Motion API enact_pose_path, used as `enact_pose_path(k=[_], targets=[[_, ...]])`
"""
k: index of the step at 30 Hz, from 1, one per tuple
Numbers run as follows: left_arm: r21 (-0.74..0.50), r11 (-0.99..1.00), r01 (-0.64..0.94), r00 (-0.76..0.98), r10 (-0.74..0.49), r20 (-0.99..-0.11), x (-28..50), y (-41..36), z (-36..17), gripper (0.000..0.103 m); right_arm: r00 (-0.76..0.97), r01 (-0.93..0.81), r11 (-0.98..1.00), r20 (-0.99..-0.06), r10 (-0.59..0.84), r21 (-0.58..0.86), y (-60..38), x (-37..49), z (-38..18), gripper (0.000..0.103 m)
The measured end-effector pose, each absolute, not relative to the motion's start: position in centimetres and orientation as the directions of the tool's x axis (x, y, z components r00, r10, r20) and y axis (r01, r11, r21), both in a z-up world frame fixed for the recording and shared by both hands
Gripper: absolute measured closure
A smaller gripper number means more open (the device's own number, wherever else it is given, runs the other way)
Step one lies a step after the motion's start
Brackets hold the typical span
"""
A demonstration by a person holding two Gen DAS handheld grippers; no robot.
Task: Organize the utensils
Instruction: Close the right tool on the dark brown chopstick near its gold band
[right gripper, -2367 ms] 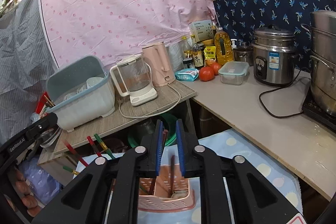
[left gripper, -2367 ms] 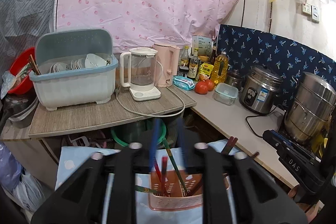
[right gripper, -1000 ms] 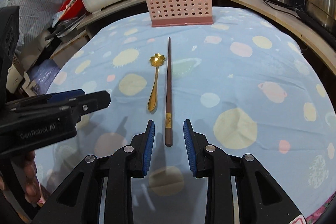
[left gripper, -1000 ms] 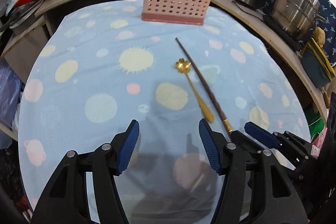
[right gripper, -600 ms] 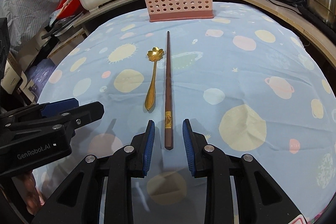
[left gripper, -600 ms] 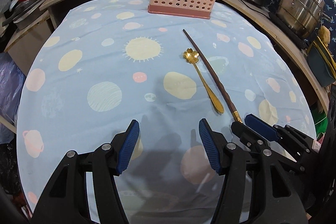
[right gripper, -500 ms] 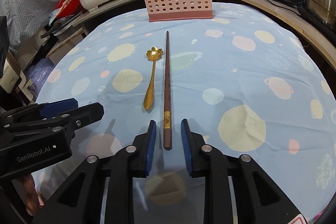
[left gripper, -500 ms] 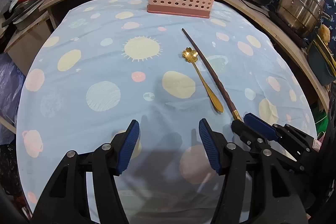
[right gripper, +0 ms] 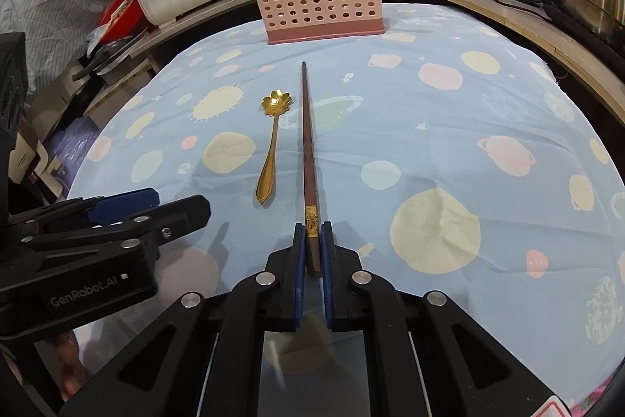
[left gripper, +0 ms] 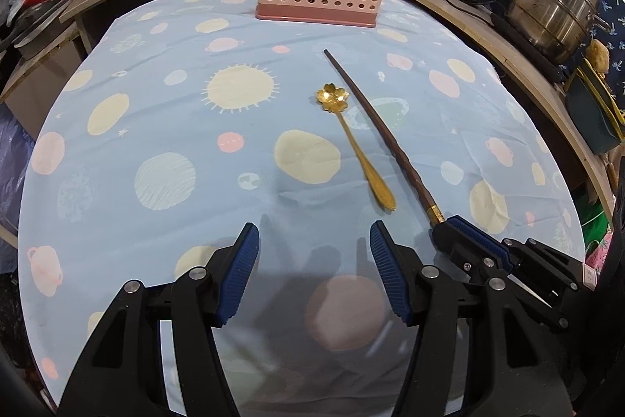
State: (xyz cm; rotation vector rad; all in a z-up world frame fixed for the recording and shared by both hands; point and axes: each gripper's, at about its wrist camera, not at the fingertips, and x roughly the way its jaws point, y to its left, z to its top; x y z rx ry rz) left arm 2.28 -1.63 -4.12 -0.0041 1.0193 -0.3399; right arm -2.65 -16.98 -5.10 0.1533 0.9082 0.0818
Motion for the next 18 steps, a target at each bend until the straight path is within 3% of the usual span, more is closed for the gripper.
enact_pose_path(k=[18], targets=[[-0.155,0.937,0.312,0.451,-0.289,-0.844,4.9,-6.2,-5.2,0.047,0.630,0.053,0.977,-0.766,0.129,0.208,-19.8,-3.2,-4.3,0.096]])
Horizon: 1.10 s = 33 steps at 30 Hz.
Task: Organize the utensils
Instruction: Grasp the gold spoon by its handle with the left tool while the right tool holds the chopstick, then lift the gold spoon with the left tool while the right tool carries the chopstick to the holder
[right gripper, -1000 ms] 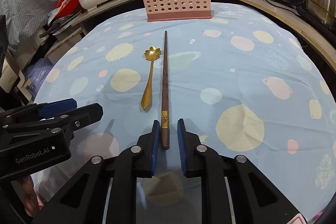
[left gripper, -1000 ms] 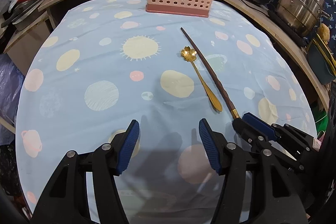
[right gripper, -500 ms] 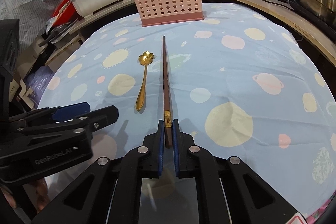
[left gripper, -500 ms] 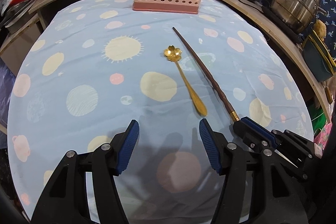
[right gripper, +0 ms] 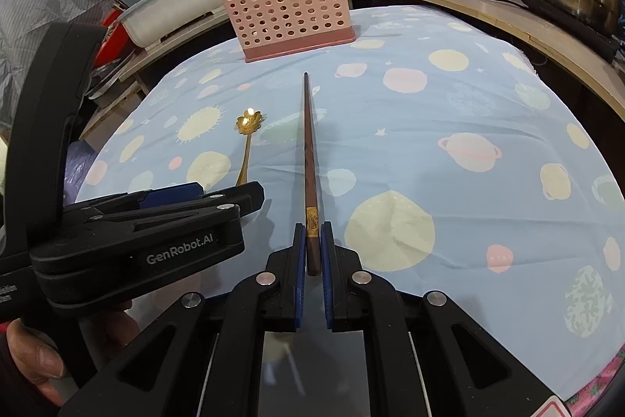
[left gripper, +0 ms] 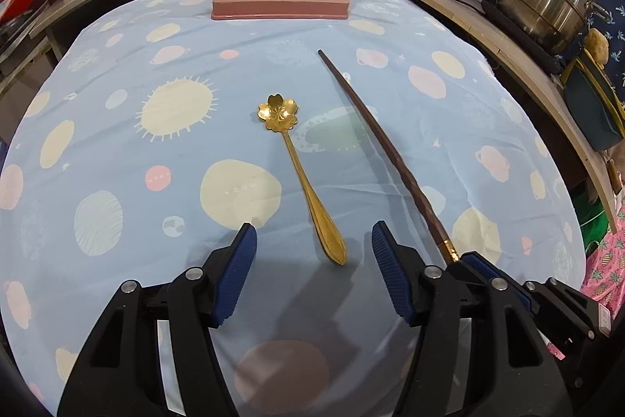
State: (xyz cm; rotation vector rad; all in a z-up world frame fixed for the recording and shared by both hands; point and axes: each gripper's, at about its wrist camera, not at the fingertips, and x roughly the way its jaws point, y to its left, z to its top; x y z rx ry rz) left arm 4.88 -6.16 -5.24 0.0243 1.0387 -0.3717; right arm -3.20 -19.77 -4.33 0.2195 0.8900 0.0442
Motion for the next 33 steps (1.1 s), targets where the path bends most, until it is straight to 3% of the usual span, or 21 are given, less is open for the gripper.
enact_pose_path(k=[4,9,20,28,33], targets=[[-0.153,0.937,0.314,0.453,-0.289,-0.844,4.8,-6.2,-5.2,0.055,0.627,0.058,0.975,-0.768,0.132,0.216,-20.0,-3.3,-4.4,0.096],[-0.174,0.929,0.328,0.437,-0.312,-0.843,4.7,-5.6,-5.3,0.090,0.624,0.056,0.974,-0.769,0.138,0.220,-19.9,-3.4,-4.5,0.096],[-0.233,0.924,0.303,0.434,-0.351,-0.830,3.3,-2.7,-4.5,0.093,0.639,0.045,0.973,-0.755,0.147,0.227,-19.6,-4.2,-3.6,0.096],[-0.234,0.927,0.293,0.518,-0.360,-0.776,2.1,-0.8,-0.6,0.094,0.684,0.031,0.967,-0.710,0.164,0.253,-19.8,-4.8,-0.8,0.096],[-0.241,0.928,0.285,0.563,-0.365,-0.741,2.6,-0.2,2.0,0.102,0.723,0.016,0.963,-0.669,0.174,0.268,-19.8,-5.0,1.7,0.096]])
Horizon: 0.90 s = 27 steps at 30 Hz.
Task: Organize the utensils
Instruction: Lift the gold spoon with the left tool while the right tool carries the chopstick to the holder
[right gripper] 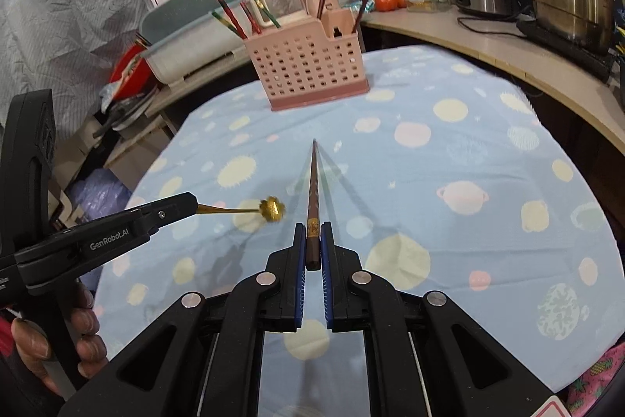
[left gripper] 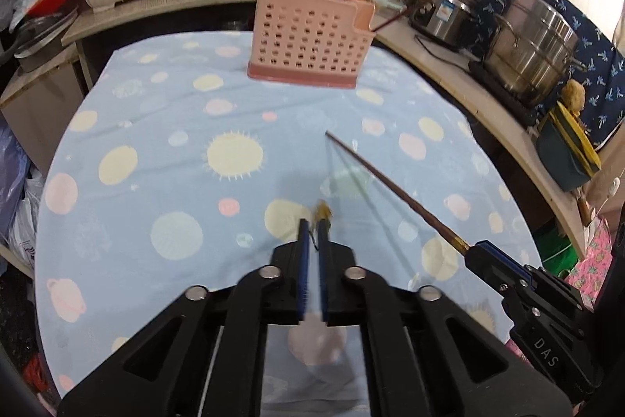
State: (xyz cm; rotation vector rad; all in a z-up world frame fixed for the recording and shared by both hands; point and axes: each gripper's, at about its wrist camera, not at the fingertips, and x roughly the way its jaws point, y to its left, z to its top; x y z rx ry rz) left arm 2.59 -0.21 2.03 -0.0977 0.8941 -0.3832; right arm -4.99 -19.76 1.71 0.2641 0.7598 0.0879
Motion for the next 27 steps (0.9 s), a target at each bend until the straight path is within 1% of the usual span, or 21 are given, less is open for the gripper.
enact_pose_path(k=[5,15,19,27], targets=[[-0.233,0.931,0.280,0.604,-0.360,-0.711,3.4,0.3,4.0,0.102,0.756,-0.001,0.960,-0.628,0.184,0.281,-19.7,-4.7,4.2,0.096],[-0.207,0.942,0.263,0.649,-0.332,-0.684,5.1,0.9,7.2,0.102,0.796,-0.013,0.950,-0.572,0.199,0.312,-20.2,-3.3,8.6,0.096],[-0.194,0.944,0.267,0.668,-0.326,-0.669,6.1,0.8,9.0,0.102,0.820,-0.016,0.950,-0.540,0.192,0.313,-20.7,-2.0,10.6,0.096],[-0.161,0.945,0.286,0.725,-0.323,-0.608,10.1,-0.2,13.5,0.102,0.871,-0.029,0.952,-0.459,0.174,0.305,-22.1,2.5,15.5,0.096]])
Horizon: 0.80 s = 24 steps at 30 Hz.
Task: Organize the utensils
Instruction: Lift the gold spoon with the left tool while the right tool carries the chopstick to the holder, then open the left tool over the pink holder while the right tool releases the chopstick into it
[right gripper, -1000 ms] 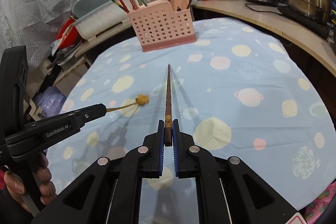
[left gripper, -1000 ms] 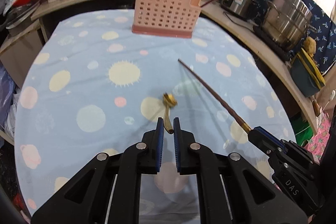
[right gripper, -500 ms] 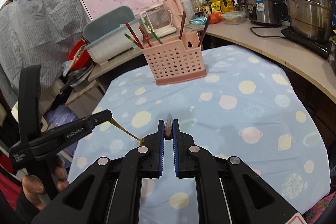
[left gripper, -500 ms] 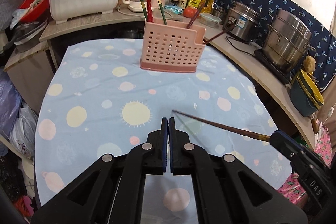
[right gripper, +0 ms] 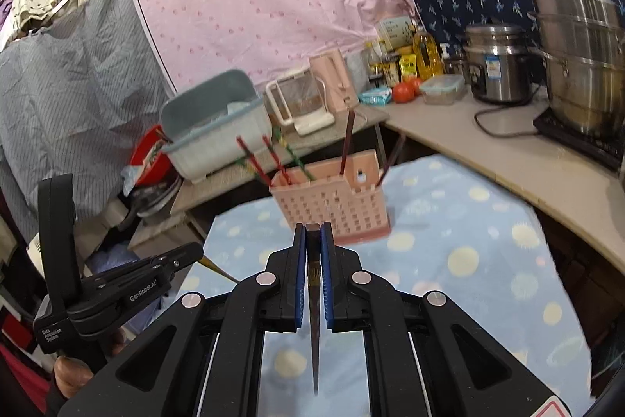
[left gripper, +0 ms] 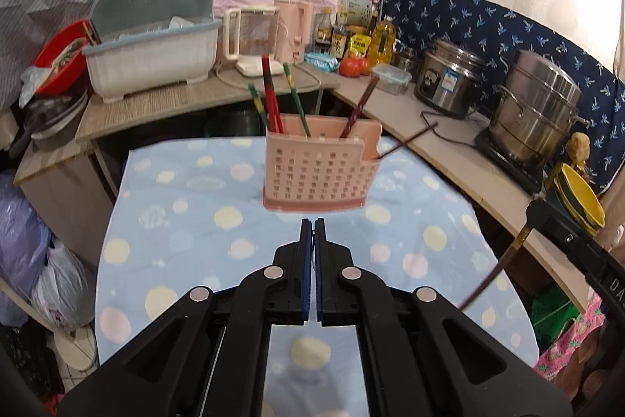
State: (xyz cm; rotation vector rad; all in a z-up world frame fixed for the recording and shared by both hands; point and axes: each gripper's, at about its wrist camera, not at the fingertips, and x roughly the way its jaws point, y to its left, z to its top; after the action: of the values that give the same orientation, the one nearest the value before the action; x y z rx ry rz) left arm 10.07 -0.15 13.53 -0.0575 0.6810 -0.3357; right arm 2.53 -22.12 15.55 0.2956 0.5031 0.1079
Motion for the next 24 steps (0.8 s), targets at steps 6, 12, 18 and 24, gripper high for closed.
enact_pose_path(k=[6,12,18,24], targets=[[-0.143,0.947,0.288,0.768,-0.317,-0.556,14.0,-1.2,17.3,0.102,0.918,-0.026,0.963,-0.376,0.129,0.268,-23.1,7.0,19.8,0.096],[-0.136,0.955,0.263,0.808,-0.296,-0.509,18.5,-1.8,20.3,0.102,0.948,-0.020,0.954,-0.296,0.112,0.298,-24.5,12.4,23.2,0.096],[-0.119,0.961,0.251,0.823,-0.276,-0.496,23.3,-2.8,21.3,0.102,0.969,-0.004,0.949,-0.233,0.081,0.314,-25.0,17.8,25.3,0.096],[-0.114,0.964,0.241,0.808,-0.264,-0.527,27.0,-3.4,19.7,0.102,0.968,0.021,0.940,-0.244,0.066,0.339,-25.2,22.5,24.0,0.096]])
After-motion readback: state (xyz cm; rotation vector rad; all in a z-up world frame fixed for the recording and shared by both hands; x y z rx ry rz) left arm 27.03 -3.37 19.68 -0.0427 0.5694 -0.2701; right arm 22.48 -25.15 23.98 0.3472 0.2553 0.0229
